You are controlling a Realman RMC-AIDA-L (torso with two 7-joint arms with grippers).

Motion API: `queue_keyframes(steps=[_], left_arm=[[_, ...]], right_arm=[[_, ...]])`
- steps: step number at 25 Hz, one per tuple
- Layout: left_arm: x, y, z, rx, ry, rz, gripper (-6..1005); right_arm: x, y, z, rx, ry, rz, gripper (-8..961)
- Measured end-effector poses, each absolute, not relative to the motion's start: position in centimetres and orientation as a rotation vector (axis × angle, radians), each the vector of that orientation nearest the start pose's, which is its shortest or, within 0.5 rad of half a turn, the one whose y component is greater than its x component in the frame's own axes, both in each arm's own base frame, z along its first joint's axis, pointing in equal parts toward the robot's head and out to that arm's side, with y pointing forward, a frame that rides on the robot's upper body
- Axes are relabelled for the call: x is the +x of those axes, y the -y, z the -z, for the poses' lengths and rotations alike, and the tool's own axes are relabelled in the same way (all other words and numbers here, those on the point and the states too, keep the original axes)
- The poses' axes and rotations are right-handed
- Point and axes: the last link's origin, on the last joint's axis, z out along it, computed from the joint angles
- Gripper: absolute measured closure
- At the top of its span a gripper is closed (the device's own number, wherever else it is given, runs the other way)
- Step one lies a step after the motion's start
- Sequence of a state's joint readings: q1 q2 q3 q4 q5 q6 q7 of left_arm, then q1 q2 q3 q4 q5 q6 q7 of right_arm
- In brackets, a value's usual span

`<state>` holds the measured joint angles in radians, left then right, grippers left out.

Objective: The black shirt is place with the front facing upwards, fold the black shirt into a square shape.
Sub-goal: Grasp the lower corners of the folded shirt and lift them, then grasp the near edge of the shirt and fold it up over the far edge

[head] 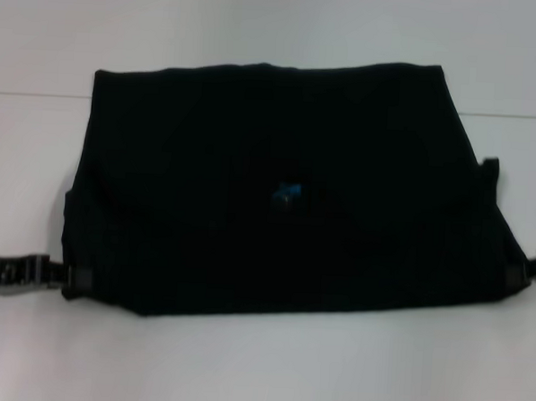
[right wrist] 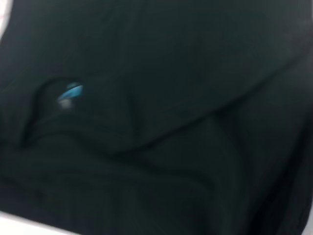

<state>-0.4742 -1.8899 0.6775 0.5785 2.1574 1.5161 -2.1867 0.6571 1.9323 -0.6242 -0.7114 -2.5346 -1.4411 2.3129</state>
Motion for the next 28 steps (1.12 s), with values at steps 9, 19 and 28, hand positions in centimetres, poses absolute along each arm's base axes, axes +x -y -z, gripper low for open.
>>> queue_keyframes(steps=[9,19,28], left_arm=[[-34.6,-27.5,-5.1,-2.343,2.017,0.347,998],[-33.8,-25.3,-5.7,-2.488,2.125,0.186,997],[-33.9,-24.7,-5.9,-2.537,2.138,0.057,997]], right_arm=[[32.7,-32.1,-6.6,-2.415,-1.718,-0.089,951],[33.8,-28.3,-5.6,-2.561,-1.73,-0.05,950],[34.7,-26.9,-6.4,-2.561,-1.757,-0.055,950]])
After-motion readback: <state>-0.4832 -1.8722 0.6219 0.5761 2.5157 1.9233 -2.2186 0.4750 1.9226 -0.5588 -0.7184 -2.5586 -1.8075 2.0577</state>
